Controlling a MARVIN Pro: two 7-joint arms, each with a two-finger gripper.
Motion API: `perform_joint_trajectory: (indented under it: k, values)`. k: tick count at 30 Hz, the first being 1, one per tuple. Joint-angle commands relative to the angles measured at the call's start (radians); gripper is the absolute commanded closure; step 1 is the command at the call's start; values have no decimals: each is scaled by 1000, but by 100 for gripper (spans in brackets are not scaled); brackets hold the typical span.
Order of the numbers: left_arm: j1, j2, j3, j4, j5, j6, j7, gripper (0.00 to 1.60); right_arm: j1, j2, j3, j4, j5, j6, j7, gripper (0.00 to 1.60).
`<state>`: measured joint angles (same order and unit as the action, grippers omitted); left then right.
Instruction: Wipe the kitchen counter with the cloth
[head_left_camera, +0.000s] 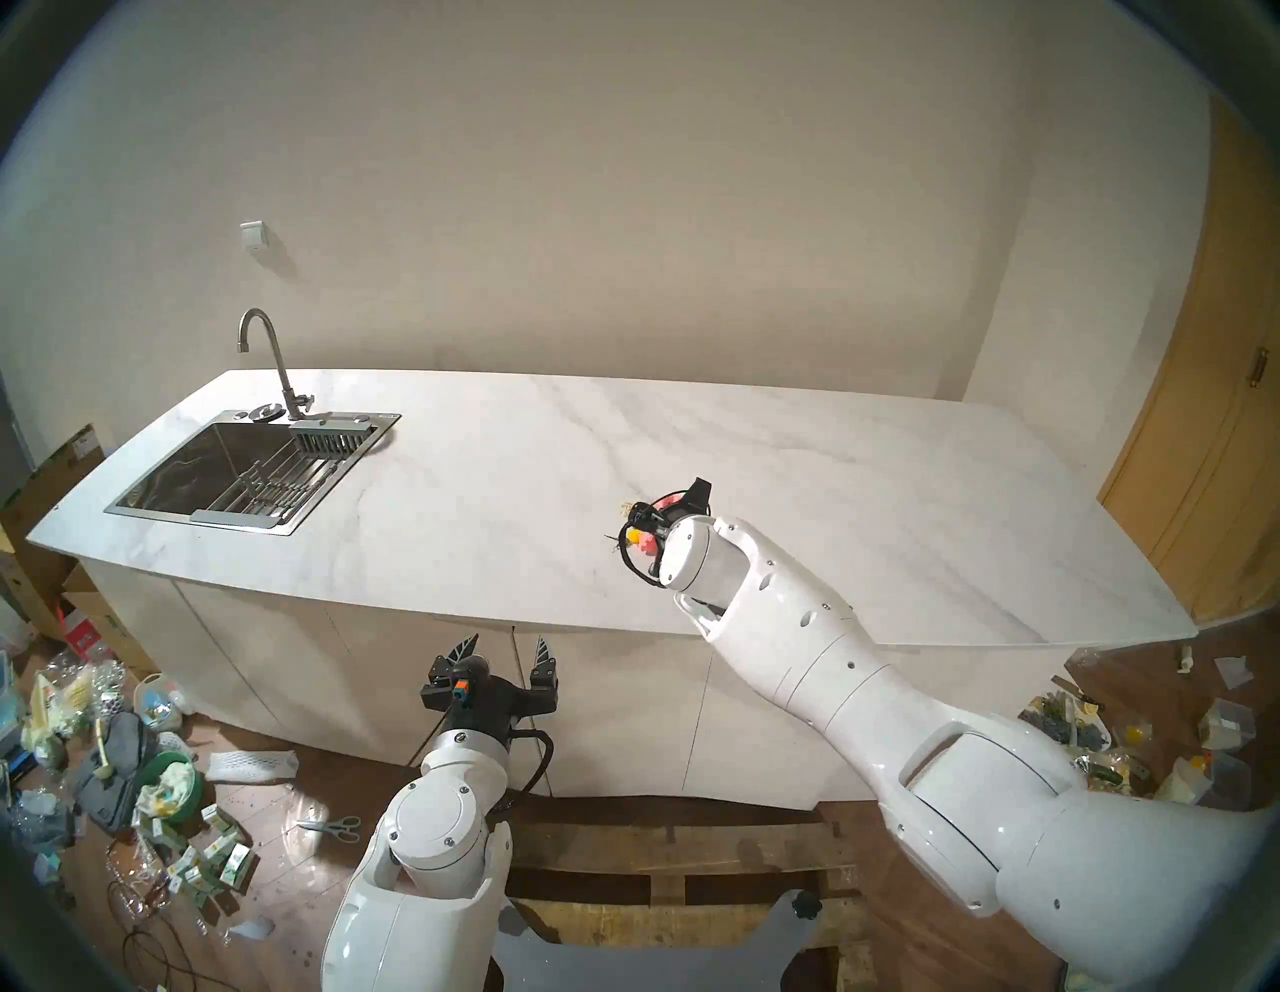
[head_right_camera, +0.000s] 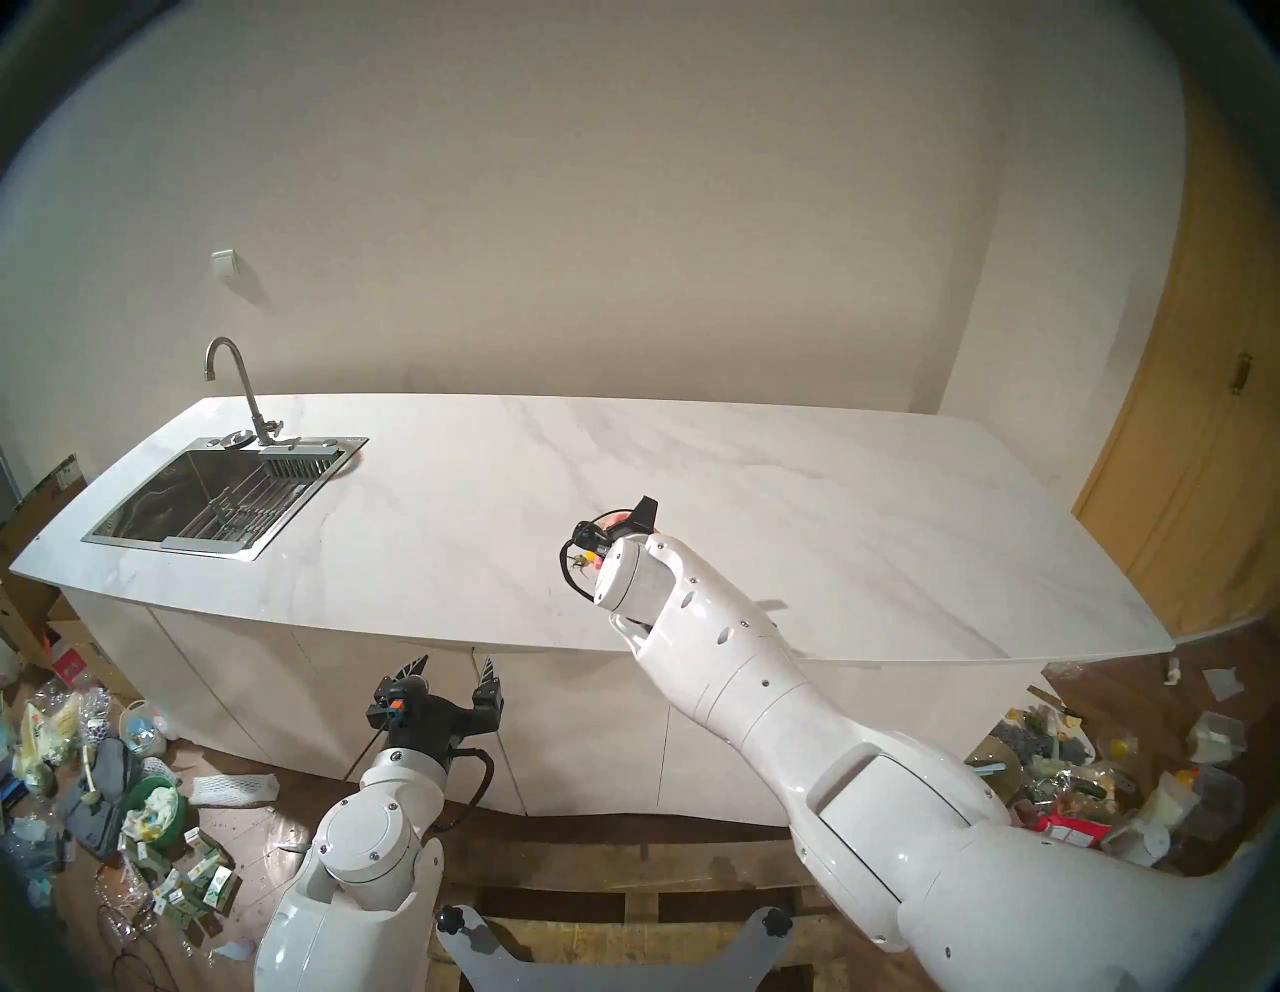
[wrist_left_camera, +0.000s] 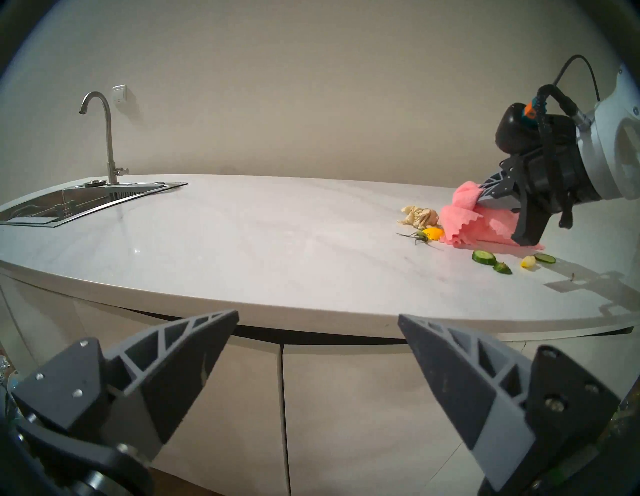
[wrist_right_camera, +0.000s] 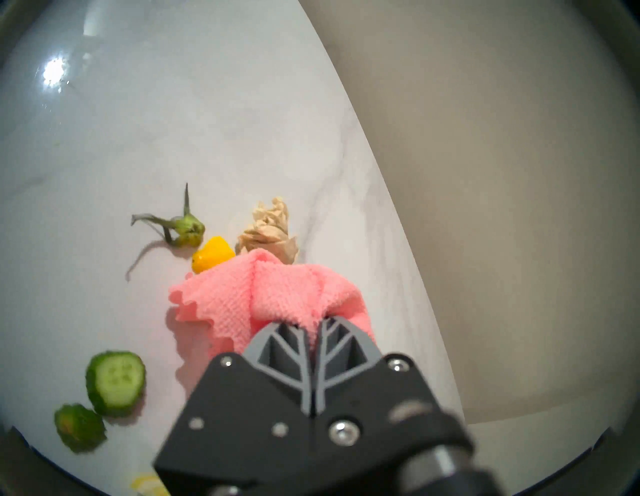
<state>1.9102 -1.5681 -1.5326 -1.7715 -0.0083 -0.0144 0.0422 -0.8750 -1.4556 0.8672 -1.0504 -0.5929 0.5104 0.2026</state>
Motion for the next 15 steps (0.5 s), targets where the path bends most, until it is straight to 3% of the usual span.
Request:
perform_joint_trajectory:
  k: [1, 8, 15]
  values:
    - [-7, 1, 2, -25, -1, -7, -4, 0, -2, 112, -13, -112, -39, 6, 70, 160]
    - [-7, 1, 2, -24, -1, -7, -4, 0, 17, 192, -27, -204, -65, -14, 119, 160]
    - [-7, 1, 3, -24, -1, -7, -4, 0, 7, 220, 78, -285, -6, 2, 110, 160]
